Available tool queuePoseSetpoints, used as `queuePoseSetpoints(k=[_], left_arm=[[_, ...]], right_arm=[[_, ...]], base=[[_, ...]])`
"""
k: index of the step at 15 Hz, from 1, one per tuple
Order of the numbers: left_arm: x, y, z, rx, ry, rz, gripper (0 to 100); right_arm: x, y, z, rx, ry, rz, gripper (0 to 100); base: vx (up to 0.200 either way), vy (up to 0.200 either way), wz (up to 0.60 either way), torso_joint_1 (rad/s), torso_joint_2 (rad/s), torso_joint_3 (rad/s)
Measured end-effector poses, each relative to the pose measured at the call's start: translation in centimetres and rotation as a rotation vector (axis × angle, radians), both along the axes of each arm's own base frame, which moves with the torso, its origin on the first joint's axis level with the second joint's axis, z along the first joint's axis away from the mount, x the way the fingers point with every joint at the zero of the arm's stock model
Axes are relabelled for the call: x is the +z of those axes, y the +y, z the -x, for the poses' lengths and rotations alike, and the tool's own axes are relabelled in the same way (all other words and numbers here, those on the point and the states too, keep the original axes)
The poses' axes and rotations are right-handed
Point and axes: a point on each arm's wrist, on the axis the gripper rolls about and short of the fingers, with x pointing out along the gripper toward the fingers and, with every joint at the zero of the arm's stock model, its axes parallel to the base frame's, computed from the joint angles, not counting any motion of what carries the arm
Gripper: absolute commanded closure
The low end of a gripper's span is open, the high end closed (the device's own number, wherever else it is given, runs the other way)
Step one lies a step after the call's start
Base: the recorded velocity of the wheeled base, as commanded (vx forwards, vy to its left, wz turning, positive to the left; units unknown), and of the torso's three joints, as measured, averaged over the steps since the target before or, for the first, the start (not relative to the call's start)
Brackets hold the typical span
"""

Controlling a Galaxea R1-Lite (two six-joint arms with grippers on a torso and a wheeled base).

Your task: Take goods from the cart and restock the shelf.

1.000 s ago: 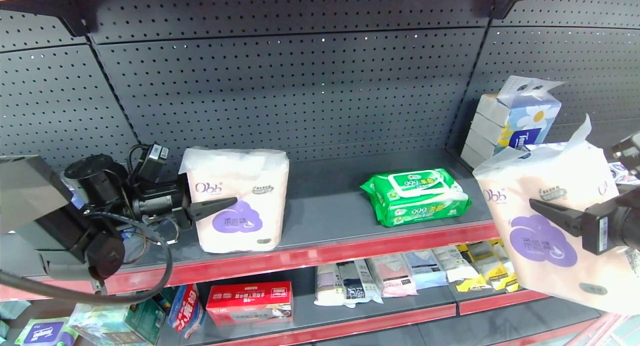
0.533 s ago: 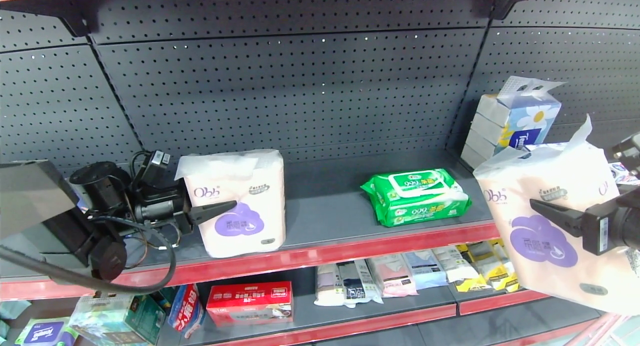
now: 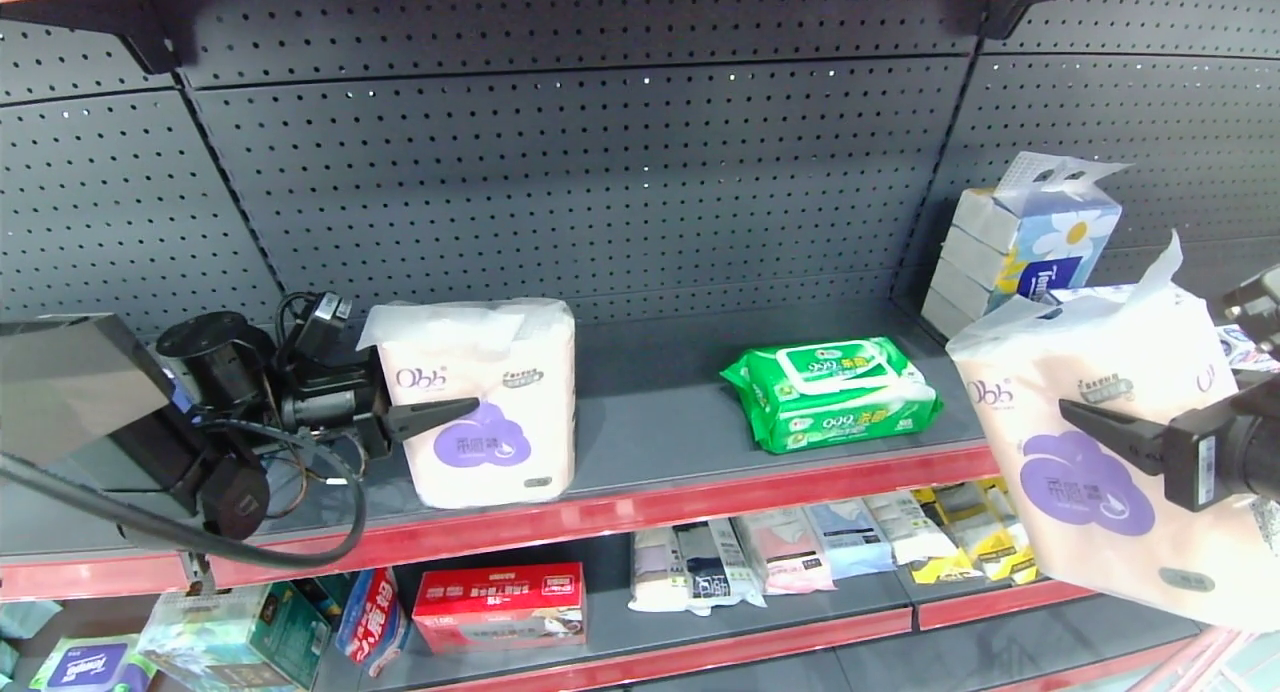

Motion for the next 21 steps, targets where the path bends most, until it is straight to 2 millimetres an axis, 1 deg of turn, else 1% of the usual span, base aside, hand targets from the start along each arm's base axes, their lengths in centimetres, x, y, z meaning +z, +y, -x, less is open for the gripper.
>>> queuePoseSetpoints(k=[2, 5, 8, 12, 21], left_arm=[[0.5, -0.1, -0.5, 0.008, -0.008, 0.007, 100], [0.5, -0.1, -0.5, 0.012, -0.015, 0.007, 100], [0.3, -0.2, -0.3, 0.012, -0.011, 0.004, 100], [-0.5, -0.1, 0.5, 0.030, 0.015, 0.001, 100], [-1.0, 0.1, 0.9, 0.061, 0.006, -0.010, 100]], right_arm=[[-0.1, 0.0, -0.1, 0.001, 0.007, 0.000, 100], [-0.2, 0.0, -0.2, 0.003, 0.009, -0.001, 100], [-0.1, 0.0, -0.3, 0.001, 0.008, -0.002, 100], [-0.1, 0.0, -0.3, 0.000, 0.008, -0.002, 100], [-0.2, 0.0, -0.5, 0.000, 0.013, -0.002, 100]], base=[[0.000, 0.000, 0.00, 0.000, 0.00, 0.000], [0.000, 0.000, 0.00, 0.000, 0.00, 0.000], [0.000, 0.000, 0.00, 0.000, 0.00, 0.000], [0.000, 0.000, 0.00, 0.000, 0.00, 0.000], [0.000, 0.000, 0.00, 0.000, 0.00, 0.000]])
